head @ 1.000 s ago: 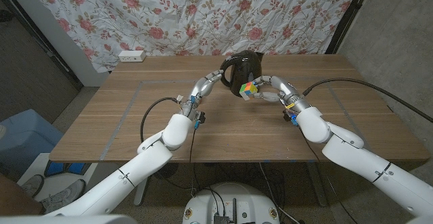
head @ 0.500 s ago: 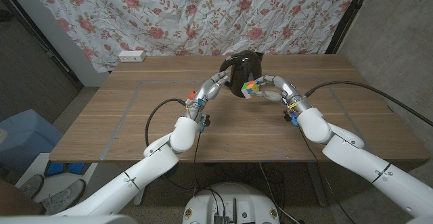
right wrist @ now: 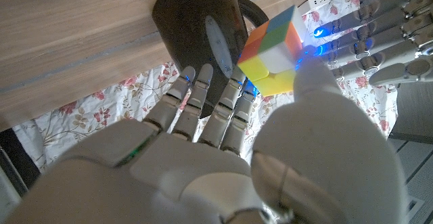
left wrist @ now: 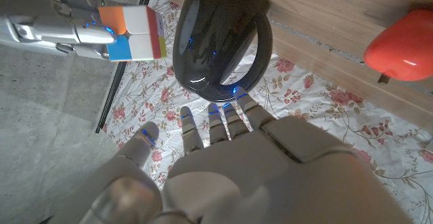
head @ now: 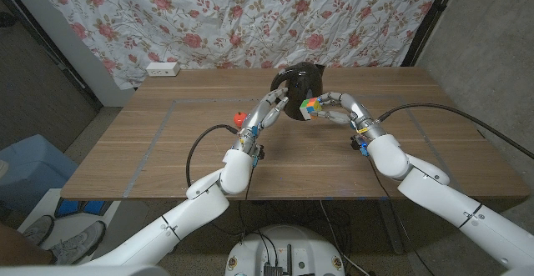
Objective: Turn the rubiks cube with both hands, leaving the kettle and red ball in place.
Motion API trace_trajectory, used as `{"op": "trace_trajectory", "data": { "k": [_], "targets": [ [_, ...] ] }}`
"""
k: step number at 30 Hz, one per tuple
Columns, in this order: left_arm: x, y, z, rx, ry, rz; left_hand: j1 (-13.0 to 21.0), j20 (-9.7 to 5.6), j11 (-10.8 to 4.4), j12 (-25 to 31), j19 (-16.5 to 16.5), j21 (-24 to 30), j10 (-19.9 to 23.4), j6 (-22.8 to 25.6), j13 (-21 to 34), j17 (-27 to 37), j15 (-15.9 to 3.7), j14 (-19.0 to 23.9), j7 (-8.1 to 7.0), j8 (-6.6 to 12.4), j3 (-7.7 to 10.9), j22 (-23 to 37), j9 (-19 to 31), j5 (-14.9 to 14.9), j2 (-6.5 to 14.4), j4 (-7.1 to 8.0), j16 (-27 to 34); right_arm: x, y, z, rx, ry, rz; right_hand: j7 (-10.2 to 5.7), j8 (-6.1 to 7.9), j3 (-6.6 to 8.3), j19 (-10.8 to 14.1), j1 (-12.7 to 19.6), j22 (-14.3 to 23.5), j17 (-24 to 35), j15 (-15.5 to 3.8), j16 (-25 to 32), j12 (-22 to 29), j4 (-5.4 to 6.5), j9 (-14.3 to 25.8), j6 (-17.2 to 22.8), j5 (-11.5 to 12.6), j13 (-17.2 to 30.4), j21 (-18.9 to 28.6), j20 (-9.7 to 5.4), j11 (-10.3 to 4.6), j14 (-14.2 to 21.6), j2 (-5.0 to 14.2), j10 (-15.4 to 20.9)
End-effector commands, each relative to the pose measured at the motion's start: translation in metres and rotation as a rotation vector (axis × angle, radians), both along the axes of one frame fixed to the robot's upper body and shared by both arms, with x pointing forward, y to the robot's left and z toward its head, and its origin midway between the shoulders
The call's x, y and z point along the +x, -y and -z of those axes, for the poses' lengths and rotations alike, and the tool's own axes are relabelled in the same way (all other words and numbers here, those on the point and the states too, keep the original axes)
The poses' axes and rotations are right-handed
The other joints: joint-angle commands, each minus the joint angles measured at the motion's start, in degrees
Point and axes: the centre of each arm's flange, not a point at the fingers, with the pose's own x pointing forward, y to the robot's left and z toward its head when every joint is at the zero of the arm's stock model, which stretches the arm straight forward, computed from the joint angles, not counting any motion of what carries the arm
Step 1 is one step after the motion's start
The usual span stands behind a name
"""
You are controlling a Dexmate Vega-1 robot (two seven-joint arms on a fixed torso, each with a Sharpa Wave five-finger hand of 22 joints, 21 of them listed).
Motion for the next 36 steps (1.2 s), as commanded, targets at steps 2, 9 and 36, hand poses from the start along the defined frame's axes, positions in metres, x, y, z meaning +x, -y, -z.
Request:
{"op": "trace_trajectory", "data": {
  "k": [2,9,36],
  "targets": [
    [-0.004,0.011,0.008,0.066,0.048,-0.062,-0.37,-0.69,-0.23,-0.12,-0.09,-0.22,-0.47,-0.09,0.33,0.17,-1.32,-0.53,-0.59,-0.11,-0.05,0.20,0.14,0.39,3.97,0.41,0.18,0.000,-0.002,0.002,0.053,-0.014,-0.003,-1.78,0.13,-0.25,0.39,0.44,0.11,0.30,-8.02,0.46,0.28,0.03,-0.01,2.47,-0.15,0.25,-0.09,0.28,-0.57,0.78,3.01,1.42],
    [-0.004,0.018,0.009,0.089,0.072,-0.082,-0.32,-1.19,-0.97,-0.28,-0.52,-0.31,-1.39,-0.47,0.33,0.16,-1.78,-1.33,-1.11,-0.02,-0.38,0.19,0.09,0.51,3.96,0.97,-0.02,0.002,-0.004,0.002,0.050,-0.015,0.001,-1.75,0.13,-0.46,0.52,0.38,0.11,0.37,-8.05,0.65,0.35,0.04,-0.27,2.84,-0.27,0.40,-0.11,0.42,-0.57,0.91,3.16,1.80],
    [-0.004,0.038,0.012,0.123,0.097,-0.131,-0.68,-2.15,-1.12,-0.34,-2.32,-0.56,-3.35,2.17,0.32,0.28,-1.94,-3.25,-0.69,0.73,-2.23,0.22,-0.01,0.65,3.30,2.34,-0.11,0.009,-0.006,-0.001,0.073,0.018,0.014,-1.76,0.22,-0.78,0.73,0.68,0.12,0.38,-8.20,1.06,0.43,-0.22,-0.93,4.06,-0.44,0.78,-0.22,0.55,-0.58,1.65,3.41,2.77]
  ]
}}
